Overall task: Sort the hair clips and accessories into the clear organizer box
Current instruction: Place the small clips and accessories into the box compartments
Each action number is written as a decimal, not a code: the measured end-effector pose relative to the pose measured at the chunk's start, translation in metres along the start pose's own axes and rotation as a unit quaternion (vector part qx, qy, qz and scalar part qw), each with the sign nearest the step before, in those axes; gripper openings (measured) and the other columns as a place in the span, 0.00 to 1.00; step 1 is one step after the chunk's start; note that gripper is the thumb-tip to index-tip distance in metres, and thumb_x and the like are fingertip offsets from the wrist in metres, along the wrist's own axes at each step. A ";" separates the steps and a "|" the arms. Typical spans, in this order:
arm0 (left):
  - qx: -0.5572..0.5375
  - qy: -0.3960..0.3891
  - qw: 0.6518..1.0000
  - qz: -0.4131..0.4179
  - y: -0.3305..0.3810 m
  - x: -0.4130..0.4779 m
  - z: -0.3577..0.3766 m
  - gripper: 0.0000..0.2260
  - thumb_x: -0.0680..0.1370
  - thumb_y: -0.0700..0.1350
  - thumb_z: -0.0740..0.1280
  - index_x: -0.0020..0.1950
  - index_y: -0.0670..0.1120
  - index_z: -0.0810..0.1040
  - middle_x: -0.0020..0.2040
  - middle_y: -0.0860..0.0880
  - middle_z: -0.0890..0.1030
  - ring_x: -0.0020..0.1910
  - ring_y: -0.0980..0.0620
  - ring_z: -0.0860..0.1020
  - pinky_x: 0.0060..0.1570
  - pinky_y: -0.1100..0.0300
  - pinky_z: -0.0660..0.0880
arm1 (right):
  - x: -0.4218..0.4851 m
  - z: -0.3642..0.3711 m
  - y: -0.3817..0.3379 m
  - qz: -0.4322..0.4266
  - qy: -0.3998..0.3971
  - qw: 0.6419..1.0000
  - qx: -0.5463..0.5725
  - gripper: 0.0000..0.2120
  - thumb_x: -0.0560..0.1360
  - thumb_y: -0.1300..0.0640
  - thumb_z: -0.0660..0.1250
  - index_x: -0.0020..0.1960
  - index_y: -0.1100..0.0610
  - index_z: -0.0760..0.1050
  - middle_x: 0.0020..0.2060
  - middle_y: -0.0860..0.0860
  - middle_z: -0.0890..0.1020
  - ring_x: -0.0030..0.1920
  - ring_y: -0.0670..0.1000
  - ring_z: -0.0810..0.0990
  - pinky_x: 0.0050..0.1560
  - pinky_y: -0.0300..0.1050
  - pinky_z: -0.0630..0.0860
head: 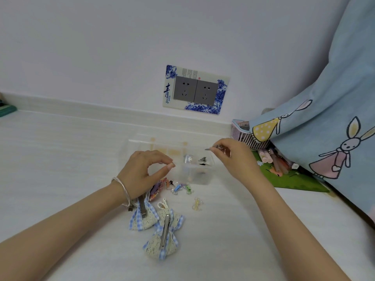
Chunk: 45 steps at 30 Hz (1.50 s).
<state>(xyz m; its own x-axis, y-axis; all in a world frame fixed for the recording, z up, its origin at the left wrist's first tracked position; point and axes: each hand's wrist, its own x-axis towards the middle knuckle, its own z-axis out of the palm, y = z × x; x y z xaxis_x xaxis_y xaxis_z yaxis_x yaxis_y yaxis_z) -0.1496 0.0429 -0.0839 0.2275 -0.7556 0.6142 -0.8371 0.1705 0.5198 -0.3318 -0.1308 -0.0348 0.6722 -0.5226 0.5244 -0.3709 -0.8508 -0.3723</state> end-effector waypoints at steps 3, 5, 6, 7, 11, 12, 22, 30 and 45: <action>0.000 -0.002 1.000 -0.003 -0.001 0.000 0.000 0.13 0.74 0.58 0.60 0.47 0.54 0.82 0.47 0.59 0.82 0.48 0.63 0.79 0.55 0.51 0.75 | 0.012 0.006 0.000 0.000 -0.031 0.999 -0.042 0.10 0.76 0.49 0.64 0.48 0.53 0.80 0.36 0.46 0.77 0.35 0.44 0.71 0.35 0.42 0.64; -0.002 -0.003 1.000 -0.005 -0.002 0.000 0.000 0.13 0.74 0.59 0.60 0.47 0.55 0.81 0.48 0.60 0.82 0.48 0.63 0.79 0.56 0.49 0.74 | 0.011 0.008 0.001 0.010 -0.044 0.999 -0.020 0.11 0.76 0.46 0.63 0.47 0.51 0.80 0.34 0.45 0.77 0.32 0.41 0.70 0.33 0.38 0.62; -0.002 -0.004 1.000 -0.006 -0.003 0.000 0.000 0.13 0.74 0.59 0.60 0.48 0.55 0.81 0.48 0.60 0.82 0.49 0.63 0.79 0.56 0.49 0.74 | 0.009 0.010 0.004 0.013 -0.043 0.999 -0.013 0.13 0.77 0.45 0.61 0.47 0.51 0.80 0.35 0.45 0.78 0.33 0.41 0.71 0.33 0.38 0.63; 0.000 -0.005 1.000 -0.006 -0.003 0.000 0.000 0.14 0.74 0.59 0.60 0.48 0.56 0.81 0.49 0.61 0.82 0.49 0.64 0.79 0.57 0.49 0.73 | 0.006 0.010 0.006 0.013 -0.039 0.999 -0.001 0.15 0.77 0.44 0.60 0.47 0.52 0.80 0.37 0.47 0.79 0.35 0.42 0.72 0.35 0.39 0.65; 0.005 -0.006 1.000 0.002 -0.004 0.000 -0.001 0.13 0.74 0.59 0.60 0.48 0.55 0.81 0.49 0.60 0.82 0.49 0.64 0.78 0.56 0.51 0.74 | -0.008 0.008 0.012 -0.014 -0.028 0.995 0.099 0.20 0.78 0.41 0.55 0.51 0.50 0.81 0.48 0.45 0.82 0.51 0.44 0.77 0.50 0.40 0.70; 0.009 -0.005 1.000 0.003 -0.004 0.000 -0.001 0.13 0.74 0.59 0.60 0.48 0.55 0.81 0.49 0.61 0.82 0.49 0.65 0.78 0.56 0.52 0.74 | -0.011 0.007 0.012 -0.027 -0.038 0.993 0.109 0.21 0.78 0.39 0.53 0.52 0.49 0.81 0.51 0.43 0.82 0.55 0.43 0.77 0.55 0.39 0.70; 0.010 -0.009 1.000 0.005 -0.004 -0.001 -0.001 0.13 0.75 0.58 0.60 0.49 0.55 0.81 0.50 0.60 0.82 0.50 0.65 0.78 0.57 0.54 0.74 | -0.016 0.012 0.009 -0.043 -0.120 0.992 0.006 0.20 0.80 0.45 0.49 0.57 0.48 0.79 0.60 0.42 0.79 0.69 0.42 0.66 0.71 0.39 0.51; 0.030 -0.068 0.997 0.005 0.002 -0.006 -0.016 0.16 0.72 0.63 0.58 0.52 0.59 0.78 0.57 0.61 0.78 0.58 0.64 0.73 0.62 0.59 0.70 | -0.038 0.001 -0.022 -0.024 -0.101 0.975 0.199 0.08 0.75 0.52 0.66 0.47 0.50 0.83 0.47 0.41 0.84 0.48 0.38 0.78 0.51 0.31 0.71; 0.100 -0.065 0.993 0.007 -0.009 0.001 -0.034 0.20 0.73 0.61 0.55 0.57 0.53 0.78 0.56 0.57 0.80 0.56 0.60 0.74 0.59 0.63 0.68 | -0.072 0.024 -0.020 0.062 -0.218 0.954 0.198 0.06 0.65 0.53 0.77 0.39 0.50 0.81 0.33 0.42 0.80 0.30 0.41 0.71 0.34 0.32 0.68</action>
<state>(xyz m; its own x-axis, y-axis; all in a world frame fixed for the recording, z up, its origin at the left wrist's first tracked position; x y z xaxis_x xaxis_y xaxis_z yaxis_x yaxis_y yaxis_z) -0.1253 0.0621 -0.0682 0.1592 -0.8313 0.5325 -0.9246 0.0636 0.3757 -0.3570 -0.0748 -0.0831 0.8735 -0.4713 0.1220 -0.2514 -0.6513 -0.7160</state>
